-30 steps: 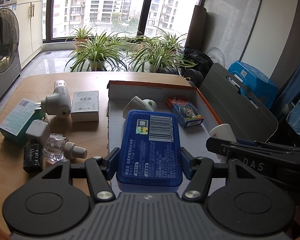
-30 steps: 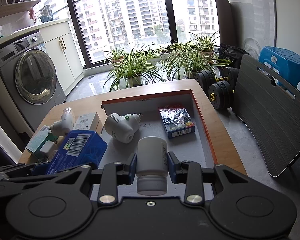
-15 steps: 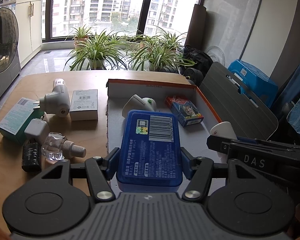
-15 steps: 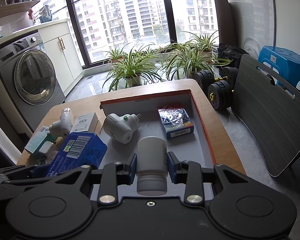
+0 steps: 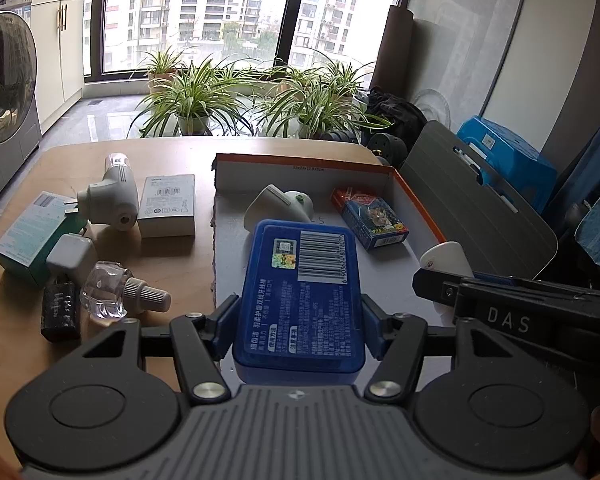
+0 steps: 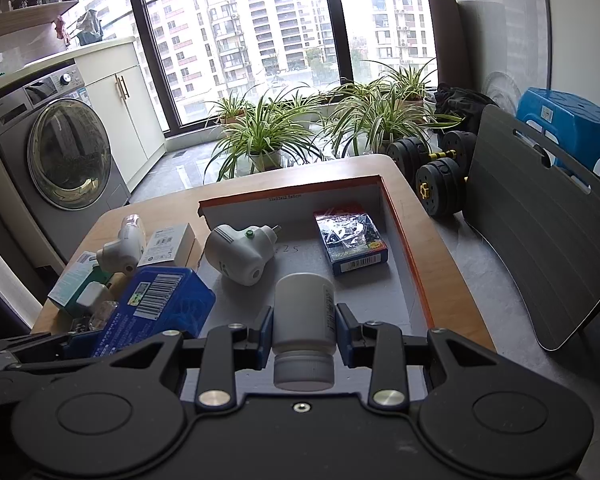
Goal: Organize rigid objects
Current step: 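Lower blue case with left gripper while right gripper lowers pill bottle into tray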
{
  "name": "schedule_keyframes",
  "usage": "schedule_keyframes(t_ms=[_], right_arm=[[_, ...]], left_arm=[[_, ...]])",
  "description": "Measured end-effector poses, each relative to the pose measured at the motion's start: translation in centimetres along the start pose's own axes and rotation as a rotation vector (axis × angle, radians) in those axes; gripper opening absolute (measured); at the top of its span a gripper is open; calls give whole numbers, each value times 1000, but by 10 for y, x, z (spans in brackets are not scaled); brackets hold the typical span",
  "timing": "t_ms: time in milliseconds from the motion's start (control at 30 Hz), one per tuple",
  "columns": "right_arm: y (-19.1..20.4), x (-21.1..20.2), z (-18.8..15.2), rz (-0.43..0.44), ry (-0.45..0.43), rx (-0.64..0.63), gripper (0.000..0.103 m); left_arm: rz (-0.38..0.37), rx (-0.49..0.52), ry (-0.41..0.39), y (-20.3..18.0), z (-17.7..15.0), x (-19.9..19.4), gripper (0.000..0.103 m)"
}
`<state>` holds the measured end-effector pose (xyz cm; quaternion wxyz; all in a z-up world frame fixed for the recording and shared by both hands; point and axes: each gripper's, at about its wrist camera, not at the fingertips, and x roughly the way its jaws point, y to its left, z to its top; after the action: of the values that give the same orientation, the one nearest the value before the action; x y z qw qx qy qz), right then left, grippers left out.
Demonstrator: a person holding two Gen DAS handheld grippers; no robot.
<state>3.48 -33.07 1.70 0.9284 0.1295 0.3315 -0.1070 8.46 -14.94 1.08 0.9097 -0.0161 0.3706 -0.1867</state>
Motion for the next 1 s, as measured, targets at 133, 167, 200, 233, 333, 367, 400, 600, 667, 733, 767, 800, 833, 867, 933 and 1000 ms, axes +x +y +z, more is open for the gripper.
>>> schedule_keyframes(t_ms=[133,167,200,233,333,367,400,600,667,733,767,800,833,867,933,1000], right_arm=[[0,0,0,0,1,0,40],[0,0,0,0,1,-1,40],[0,0,0,1,1,0,40],[0,0,0,1,1,1,40],[0,0,1,0,0,0,40],[0,0,0,0,1,0,40],[0,0,1,0,1,0,40],[-1,1,1,-1,2,-3,40],[-2,3,1,-4,4,-6,40],[-5,8,3,-4,9,-4,40],[-6,9,4,-5,11,-5,40],[-7,12,6,-7,14,-7,40],[-8,13,8,-8,16,-10,40],[-9,14,9,-9,16,-13,40],[-10,17,15,-12,18,-13,40],[-11,19,17,-15,17,-15,40]], left_arm=[[0,0,1,0,1,0,62],[0,0,1,0,0,0,63],[0,-1,1,0,0,0,63],[0,0,1,0,0,0,62],[-1,-1,3,1,0,1,62],[0,-1,4,2,0,1,62],[-1,-2,4,2,-1,2,62],[-1,-1,10,2,-2,3,63],[-2,1,16,2,-2,5,62],[-4,3,19,1,0,6,63],[-5,6,21,0,0,7,63],[-6,8,22,-1,0,8,63],[-9,11,25,-2,1,10,63],[-11,15,27,-2,1,11,63],[-13,24,31,-4,4,15,63],[-15,29,34,-5,5,18,63]])
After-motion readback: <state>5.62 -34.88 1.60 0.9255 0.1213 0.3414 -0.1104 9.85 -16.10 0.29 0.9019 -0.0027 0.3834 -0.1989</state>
